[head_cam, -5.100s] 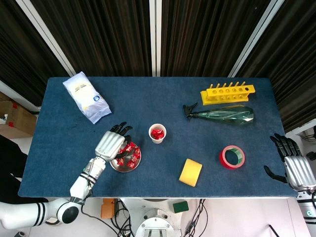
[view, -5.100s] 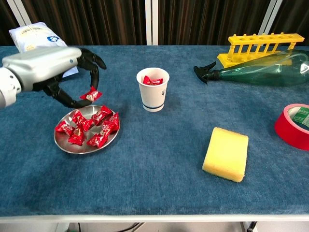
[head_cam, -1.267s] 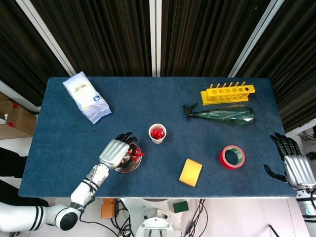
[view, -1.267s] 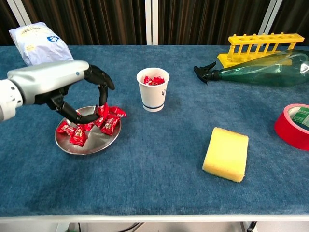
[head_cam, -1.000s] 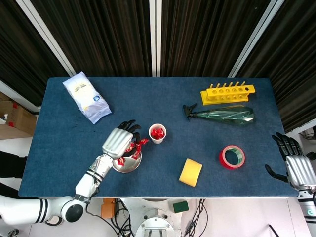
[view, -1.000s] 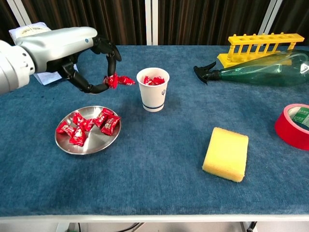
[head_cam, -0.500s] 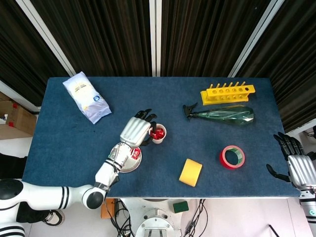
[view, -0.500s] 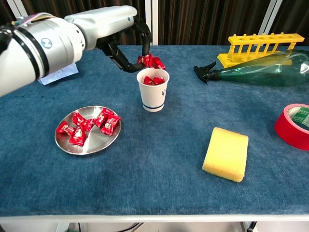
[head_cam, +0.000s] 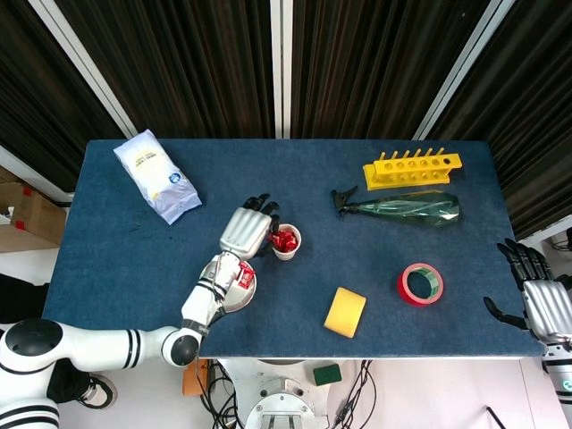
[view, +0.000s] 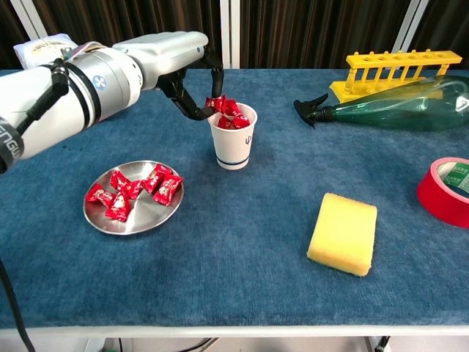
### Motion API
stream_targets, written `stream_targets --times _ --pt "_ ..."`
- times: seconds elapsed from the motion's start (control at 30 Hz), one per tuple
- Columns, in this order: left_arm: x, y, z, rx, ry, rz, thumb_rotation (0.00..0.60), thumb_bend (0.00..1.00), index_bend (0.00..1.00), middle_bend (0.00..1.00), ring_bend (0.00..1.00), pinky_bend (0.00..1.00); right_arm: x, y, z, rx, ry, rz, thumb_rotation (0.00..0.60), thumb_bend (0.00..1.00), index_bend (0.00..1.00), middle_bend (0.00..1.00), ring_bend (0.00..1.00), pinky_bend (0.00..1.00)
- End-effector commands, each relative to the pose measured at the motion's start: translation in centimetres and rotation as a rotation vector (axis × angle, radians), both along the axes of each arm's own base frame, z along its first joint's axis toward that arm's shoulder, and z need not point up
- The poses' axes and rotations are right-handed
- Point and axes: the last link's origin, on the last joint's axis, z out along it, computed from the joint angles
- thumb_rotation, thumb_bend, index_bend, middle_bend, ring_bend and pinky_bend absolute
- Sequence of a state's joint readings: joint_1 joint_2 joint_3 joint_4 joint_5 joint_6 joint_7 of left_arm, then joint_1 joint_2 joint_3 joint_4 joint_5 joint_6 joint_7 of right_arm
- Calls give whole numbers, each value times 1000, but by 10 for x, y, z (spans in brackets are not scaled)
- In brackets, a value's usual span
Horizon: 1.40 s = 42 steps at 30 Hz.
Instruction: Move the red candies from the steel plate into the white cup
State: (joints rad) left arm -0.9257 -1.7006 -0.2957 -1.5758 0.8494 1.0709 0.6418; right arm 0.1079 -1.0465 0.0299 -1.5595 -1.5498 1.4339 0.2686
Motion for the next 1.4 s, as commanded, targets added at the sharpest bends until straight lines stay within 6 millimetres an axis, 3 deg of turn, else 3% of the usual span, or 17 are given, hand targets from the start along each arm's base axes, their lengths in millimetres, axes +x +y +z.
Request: stream_targets --times 0.03,0.23,0.43,0.7,1.0,1.13,1.4 --pt "-2 -1 -2 -9 0 -1 600 439 642 230 82 162 0 0 -1 -1 1 0 600 281 8 4 0 0" --pt "2 -3 -6 3 -24 -30 600 442 587 240 82 162 0 -1 -1 -3 3 -6 600 280 8 4 0 0" --pt "2 -3 -10 4 -17 -39 600 428 445 240 82 161 -1 -2 0 0 2 -8 600 280 8 4 0 0" --pt "3 -5 -13 -8 -22 -46 600 383 326 223 82 160 -1 -2 0 0 2 -7 600 280 8 4 0 0" --pt "-1 -19 8 12 -46 -59 600 372 295 217 82 160 -1 -3 -2 6 6 -10 600 280 8 5 0 0" --pt "-16 -32 23 23 -27 -42 600 361 302 216 88 161 -1 -3 -3 6 8 -11 600 280 8 5 0 0" --pt "-76 -61 44 -13 85 90 600 320 323 208 105 164 0 -1 -3 2 8 -11 600 280 8 5 0 0"
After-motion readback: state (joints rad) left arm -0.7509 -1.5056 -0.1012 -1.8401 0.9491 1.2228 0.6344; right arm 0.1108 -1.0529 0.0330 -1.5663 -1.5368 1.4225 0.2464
